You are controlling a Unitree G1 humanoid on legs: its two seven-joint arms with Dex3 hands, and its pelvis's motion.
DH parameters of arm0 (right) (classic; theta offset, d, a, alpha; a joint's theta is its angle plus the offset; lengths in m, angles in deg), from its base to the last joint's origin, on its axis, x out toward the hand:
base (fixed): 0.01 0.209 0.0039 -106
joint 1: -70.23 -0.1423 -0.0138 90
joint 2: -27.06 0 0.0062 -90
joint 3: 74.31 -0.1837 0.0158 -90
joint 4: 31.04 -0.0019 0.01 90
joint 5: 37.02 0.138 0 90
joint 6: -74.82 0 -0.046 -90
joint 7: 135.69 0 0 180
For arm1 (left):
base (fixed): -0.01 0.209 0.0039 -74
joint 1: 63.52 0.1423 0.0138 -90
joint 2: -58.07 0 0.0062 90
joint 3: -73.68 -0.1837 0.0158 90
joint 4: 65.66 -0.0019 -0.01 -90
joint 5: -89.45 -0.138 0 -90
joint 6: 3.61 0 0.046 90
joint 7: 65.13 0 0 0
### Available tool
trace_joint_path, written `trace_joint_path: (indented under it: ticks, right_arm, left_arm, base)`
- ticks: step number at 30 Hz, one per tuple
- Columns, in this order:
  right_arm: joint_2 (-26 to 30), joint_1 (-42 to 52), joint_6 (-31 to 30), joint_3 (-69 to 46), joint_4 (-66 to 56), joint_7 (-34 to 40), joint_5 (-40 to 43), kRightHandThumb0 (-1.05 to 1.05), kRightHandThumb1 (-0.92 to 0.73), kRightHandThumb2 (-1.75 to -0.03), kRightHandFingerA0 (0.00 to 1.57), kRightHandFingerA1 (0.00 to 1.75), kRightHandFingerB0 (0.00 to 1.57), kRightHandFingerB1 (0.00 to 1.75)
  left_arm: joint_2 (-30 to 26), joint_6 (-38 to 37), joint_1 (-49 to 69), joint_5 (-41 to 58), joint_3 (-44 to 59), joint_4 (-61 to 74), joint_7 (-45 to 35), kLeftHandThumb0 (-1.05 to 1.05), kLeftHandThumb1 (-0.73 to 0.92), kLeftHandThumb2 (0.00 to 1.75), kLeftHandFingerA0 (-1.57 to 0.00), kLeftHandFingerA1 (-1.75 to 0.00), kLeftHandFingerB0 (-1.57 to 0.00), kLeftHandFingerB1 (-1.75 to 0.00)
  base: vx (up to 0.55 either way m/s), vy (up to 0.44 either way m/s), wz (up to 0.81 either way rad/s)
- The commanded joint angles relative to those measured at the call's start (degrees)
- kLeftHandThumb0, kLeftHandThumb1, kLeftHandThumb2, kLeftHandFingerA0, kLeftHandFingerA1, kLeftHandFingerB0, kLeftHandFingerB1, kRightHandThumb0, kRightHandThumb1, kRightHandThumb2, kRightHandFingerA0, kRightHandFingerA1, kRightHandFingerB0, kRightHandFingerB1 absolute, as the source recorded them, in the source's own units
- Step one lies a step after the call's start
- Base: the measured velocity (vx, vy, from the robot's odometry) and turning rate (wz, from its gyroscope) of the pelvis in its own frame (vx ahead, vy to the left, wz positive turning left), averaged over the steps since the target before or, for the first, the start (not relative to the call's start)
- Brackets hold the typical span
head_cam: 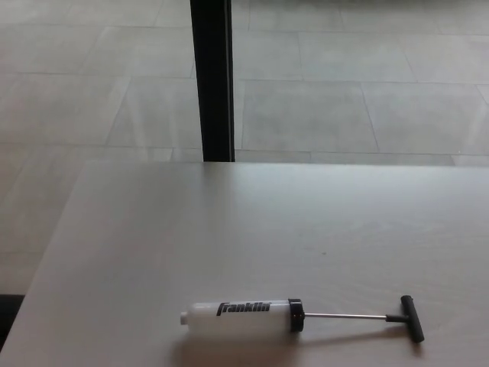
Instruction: The robot uses its left hand to lift the air pump kept on the middle of the desk and use the right hand to compress the handle
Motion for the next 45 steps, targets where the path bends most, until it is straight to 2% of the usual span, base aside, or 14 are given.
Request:
trace_joint_path:
  ticks: [1, 5, 6, 7, 13, 15, 18, 20, 21, 28, 29, 31, 32, 45]
  right_arm:
    - [3.12, -2.00, 5.89, -5.57, 3.68, -3.81, 7.47, -0.58, -0.78, -0.63, 0.68, 0.66, 0.37, 0.38]
    - [2.84, -1.88, 5.98, -6.74, 2.64, -4.61, 8.46, -0.60, -0.62, -0.98, 0.62, 0.73, 0.32, 0.52]
    - [2.83, -2.04, 6.06, -7.28, 2.48, -4.84, 9.13, -0.57, -0.78, -0.63, 0.62, 0.68, 0.37, 0.36]
    - [2.65, -2.19, 5.88, -8.31, 1.30, -4.90, 10.34, -0.58, -0.62, -0.98, 0.58, 0.77, 0.29, 0.52]
    - [4.87, -3.38, 2.87, -9.44, -9.08, -4.63, 11.53, -0.70, -0.81, -0.64, 0.12, 0.51, 0.13, 0.31]
    - [5.99, -4.22, 1.66, -8.83, -13.67, -4.35, 10.95, -0.75, -0.64, -1.01, 0.01, 0.45, 0.07, 0.29]
    - [6.15, -5.56, -0.06, -8.36, -19.24, -3.33, 10.98, -0.74, -0.83, -0.65, 0.09, 0.43, 0.12, 0.27]
    - [6.04, -7.78, -0.93, -7.83, -23.97, -3.10, 11.66, -0.37, -0.50, -1.08, 0.02, 0.53, 0.00, 0.50]
    - [6.05, -8.41, -0.81, -7.08, -25.99, -3.43, 11.26, -0.72, -0.84, -0.65, 0.08, 0.52, 0.11, 0.31]
    - [2.88, -10.12, -3.18, -3.33, -37.98, -3.15, 10.76, -0.76, -0.81, -0.65, 0.18, 0.42, 0.17, 0.29]
    - [1.78, -9.54, -2.46, -1.30, -41.20, -3.35, 9.44, -0.35, -0.55, -1.10, 0.04, 0.52, 0.00, 0.49]
    - [1.40, -9.27, -2.26, -0.47, -42.45, -3.27, 8.77, -0.35, -0.55, -1.10, 0.04, 0.52, 0.00, 0.49]
    - [0.57, -8.85, -2.18, 0.44, -44.17, -3.36, 8.68, -0.70, -0.85, -0.65, 0.18, 0.48, 0.16, 0.29]
    - [-2.55, -5.42, -7.20, 10.99, -55.13, -2.64, 2.06, -0.75, -0.87, -0.66, 0.20, 0.46, 0.17, 0.29]
  left_arm:
    - [-2.75, -5.10, -1.34, 5.33, 4.67, -2.71, -5.51, -0.61, 0.63, 0.59, -0.43, -0.49, -0.46, -0.39]
    - [-3.23, -10.01, -3.71, 4.64, 6.12, -0.05, 0.46, -0.59, 0.57, 0.58, -0.40, -0.56, -0.40, -0.42]
    - [-3.37, -11.24, -4.16, 4.78, 6.62, 1.65, 1.58, -0.57, 0.58, 0.57, -0.37, -0.64, -0.36, -0.43]
    - [-3.62, -13.43, -4.37, 3.59, 6.32, 4.71, 4.11, -0.61, 0.59, 0.58, -0.34, -0.56, -0.38, -0.42]
    - [-8.23, -16.98, -8.83, -6.16, 0.24, 16.83, 12.30, -0.73, 0.59, 0.58, -0.34, -0.51, -0.30, -0.35]
    - [-8.81, -17.09, -9.90, -10.82, -2.33, 24.69, 16.37, -0.72, 0.62, 0.59, -0.33, -0.49, -0.29, -0.35]
    - [-9.80, -15.58, -11.06, -15.60, -5.40, 34.23, 17.26, -0.77, 0.51, 0.87, -0.23, -0.51, -0.20, -0.44]
    - [-9.24, -15.68, -13.23, -19.21, -7.81, 43.73, 17.45, -0.72, 0.49, 0.84, -0.23, -0.50, -0.21, -0.43]
    - [-7.97, -15.80, -14.68, -20.06, -8.71, 46.90, 18.04, -0.73, 0.46, 0.83, -0.28, -0.50, -0.24, -0.43]
    - [-4.43, -12.62, -20.00, -27.94, -17.38, 62.02, 16.02, -0.73, 0.46, 0.85, -0.28, -0.54, -0.24, -0.47]
    - [-3.48, -13.04, -21.53, -32.32, -21.51, 65.50, 14.91, -0.70, 0.60, 0.58, -0.36, -0.41, -0.30, -0.35]
    - [-3.24, -12.44, -22.00, -33.74, -23.15, 66.93, 14.60, -0.70, 0.60, 0.58, -0.36, -0.41, -0.30, -0.35]
    - [-2.41, -12.00, -22.65, -35.57, -25.15, 68.29, 14.43, -0.71, 0.45, 0.83, -0.31, -0.53, -0.25, -0.46]
    - [1.92, -9.67, -24.33, -40.89, -39.31, 74.54, 7.18, -0.73, 0.48, 0.87, -0.29, -0.56, -0.24, -0.49]
  base:
    - [0.00, 0.000, 0.00]
    - [0.00, 0.000, 0.00]
    - [0.00, 0.000, 0.00]
    - [0.00, 0.000, 0.00]
    - [0.00, 0.000, 0.00]
    - [0.00, 0.000, 0.00]
    - [0.00, 0.000, 0.00]
    - [0.00, 0.000, 0.00]
    - [0.00, 0.000, 0.00]
    - [0.00, 0.000, 0.00]
    - [0.00, 0.000, 0.00]
    - [0.00, 0.000, 0.00]
    - [0.00, 0.000, 0.00]
    - [0.00, 0.000, 0.00]
